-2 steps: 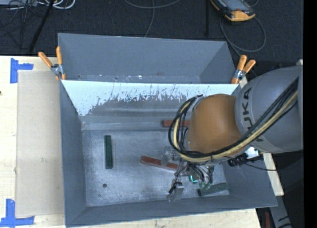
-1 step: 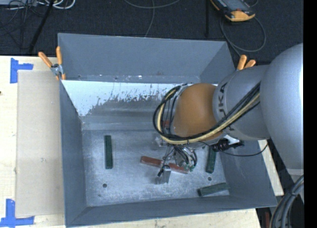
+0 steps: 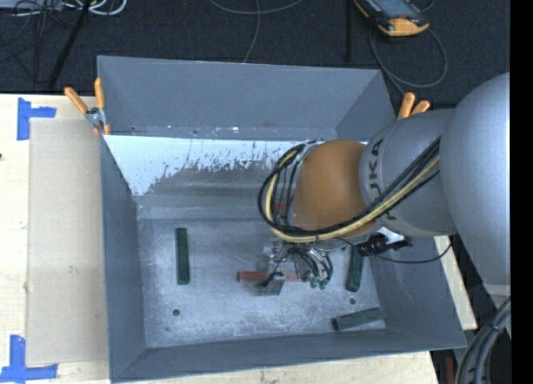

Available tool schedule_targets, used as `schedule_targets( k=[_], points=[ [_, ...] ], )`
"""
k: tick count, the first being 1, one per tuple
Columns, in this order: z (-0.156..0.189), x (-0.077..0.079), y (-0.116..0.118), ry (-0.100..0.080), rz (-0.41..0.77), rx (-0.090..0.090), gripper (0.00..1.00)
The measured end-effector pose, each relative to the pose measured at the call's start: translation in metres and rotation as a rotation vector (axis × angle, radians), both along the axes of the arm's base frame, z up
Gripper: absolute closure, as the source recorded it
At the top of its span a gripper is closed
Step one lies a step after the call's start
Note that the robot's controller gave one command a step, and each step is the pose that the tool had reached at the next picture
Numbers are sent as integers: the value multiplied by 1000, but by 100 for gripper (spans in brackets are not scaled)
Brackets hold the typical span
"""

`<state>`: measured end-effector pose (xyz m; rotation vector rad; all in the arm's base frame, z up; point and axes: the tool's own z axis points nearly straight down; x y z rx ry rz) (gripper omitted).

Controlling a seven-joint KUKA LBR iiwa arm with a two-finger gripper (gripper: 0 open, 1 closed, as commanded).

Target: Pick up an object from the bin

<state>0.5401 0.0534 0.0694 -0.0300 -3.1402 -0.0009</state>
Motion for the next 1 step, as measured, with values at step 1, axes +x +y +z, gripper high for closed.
schedule_targets(
  k=[1],
  points=[
    [0,-17,-15,2,-30,-1,100]
  ],
)
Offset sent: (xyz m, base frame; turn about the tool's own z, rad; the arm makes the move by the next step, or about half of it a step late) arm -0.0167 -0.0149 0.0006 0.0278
